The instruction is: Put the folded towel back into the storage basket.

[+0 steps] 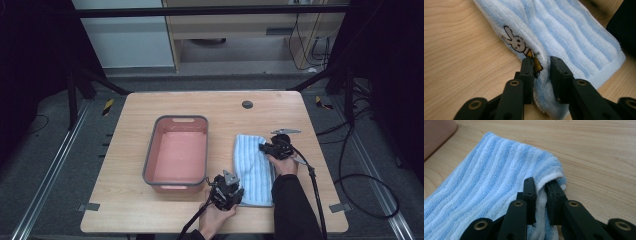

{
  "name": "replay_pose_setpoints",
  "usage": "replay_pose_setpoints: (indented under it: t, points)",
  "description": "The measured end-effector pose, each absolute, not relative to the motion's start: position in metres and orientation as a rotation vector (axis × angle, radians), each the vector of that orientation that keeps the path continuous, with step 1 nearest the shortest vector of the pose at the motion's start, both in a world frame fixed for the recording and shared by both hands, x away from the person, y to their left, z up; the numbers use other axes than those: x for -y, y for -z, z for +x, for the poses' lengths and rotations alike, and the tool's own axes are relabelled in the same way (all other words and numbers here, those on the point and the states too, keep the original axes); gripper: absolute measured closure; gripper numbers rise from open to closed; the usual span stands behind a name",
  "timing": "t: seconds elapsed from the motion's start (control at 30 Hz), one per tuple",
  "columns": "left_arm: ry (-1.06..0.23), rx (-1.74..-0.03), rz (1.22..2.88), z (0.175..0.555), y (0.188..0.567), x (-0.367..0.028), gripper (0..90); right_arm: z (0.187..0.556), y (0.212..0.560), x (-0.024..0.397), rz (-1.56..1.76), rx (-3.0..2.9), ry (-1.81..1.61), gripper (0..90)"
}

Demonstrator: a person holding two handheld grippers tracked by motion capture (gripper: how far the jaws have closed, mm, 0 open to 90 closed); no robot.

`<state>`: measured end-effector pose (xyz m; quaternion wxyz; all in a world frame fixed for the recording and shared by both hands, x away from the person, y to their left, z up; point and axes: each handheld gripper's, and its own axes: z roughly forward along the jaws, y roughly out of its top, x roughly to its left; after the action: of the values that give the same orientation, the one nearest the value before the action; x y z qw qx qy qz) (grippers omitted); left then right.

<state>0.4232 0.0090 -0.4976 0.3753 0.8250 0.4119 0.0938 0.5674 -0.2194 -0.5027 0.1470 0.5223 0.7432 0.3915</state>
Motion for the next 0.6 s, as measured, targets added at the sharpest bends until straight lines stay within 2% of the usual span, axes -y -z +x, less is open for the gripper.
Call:
replay_pose_setpoints:
  t: [0.2,0.6]
  points:
    - [-0.243,-1.048,2.089,0.422,0.497,-0.011,82.3,0.566,0.499,0.22,1.506,-2.125,-1.15,82.1]
    - [-0.232,-0.997,2.003,0.416,0.475,-0.021,83.5,0.552,0.464,0.225,1.439,-2.043,-1.231,82.2]
